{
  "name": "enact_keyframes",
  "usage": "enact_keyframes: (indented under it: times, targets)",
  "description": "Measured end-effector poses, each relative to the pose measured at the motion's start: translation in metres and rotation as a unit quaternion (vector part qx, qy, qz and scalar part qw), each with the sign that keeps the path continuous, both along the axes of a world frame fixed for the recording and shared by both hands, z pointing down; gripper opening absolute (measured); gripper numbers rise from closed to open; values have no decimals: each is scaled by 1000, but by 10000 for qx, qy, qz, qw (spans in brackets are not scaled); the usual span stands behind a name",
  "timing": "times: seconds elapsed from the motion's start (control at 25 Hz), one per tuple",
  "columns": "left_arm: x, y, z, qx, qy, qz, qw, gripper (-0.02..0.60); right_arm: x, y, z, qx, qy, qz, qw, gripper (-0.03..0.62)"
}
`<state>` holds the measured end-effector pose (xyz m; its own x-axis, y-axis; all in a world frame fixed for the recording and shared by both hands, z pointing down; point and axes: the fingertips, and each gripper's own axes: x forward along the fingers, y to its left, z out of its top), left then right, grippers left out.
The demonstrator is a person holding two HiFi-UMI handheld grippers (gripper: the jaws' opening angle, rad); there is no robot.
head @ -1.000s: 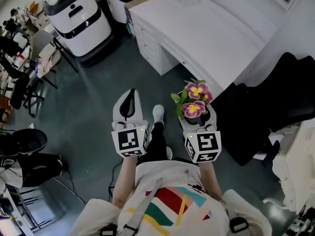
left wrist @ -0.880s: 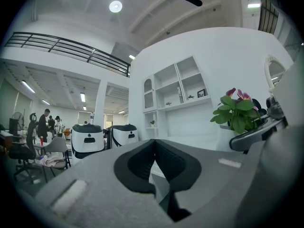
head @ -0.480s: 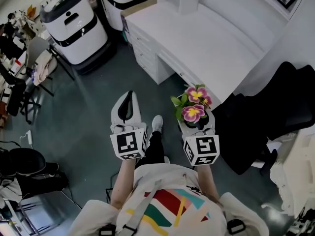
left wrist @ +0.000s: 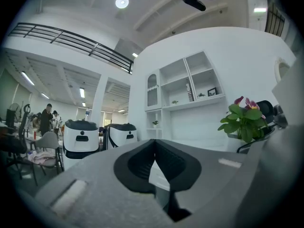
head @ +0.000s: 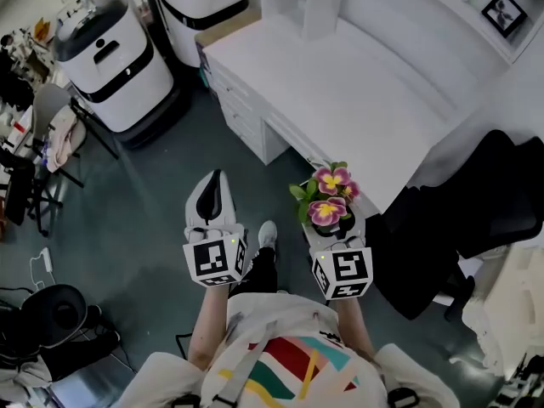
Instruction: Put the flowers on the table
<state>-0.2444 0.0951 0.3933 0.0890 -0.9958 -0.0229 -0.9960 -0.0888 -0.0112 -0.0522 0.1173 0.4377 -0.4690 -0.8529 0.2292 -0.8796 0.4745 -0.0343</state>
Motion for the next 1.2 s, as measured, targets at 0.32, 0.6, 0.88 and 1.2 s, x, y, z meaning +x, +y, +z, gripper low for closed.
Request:
enact_keyframes:
  times: [0.32, 0.6, 0.88, 1.2]
  targets:
    - [11, -79, -12, 55, 46, 564, 9984, 5, -23, -78, -12, 3, 30, 20, 10000, 330]
    - [-8, -125, -16, 62, 24, 684, 9976, 3, -51, -126, -18, -43, 78, -44, 10000, 330]
    - [-34, -174, -17, 194, 27, 638, 9978, 4, -76, -175, -16, 25, 99, -91, 9999, 330]
    - [-23, -210, -27, 307, -5, 824, 9961, 4, -67, -214, -16, -3, 108, 26, 9999, 330]
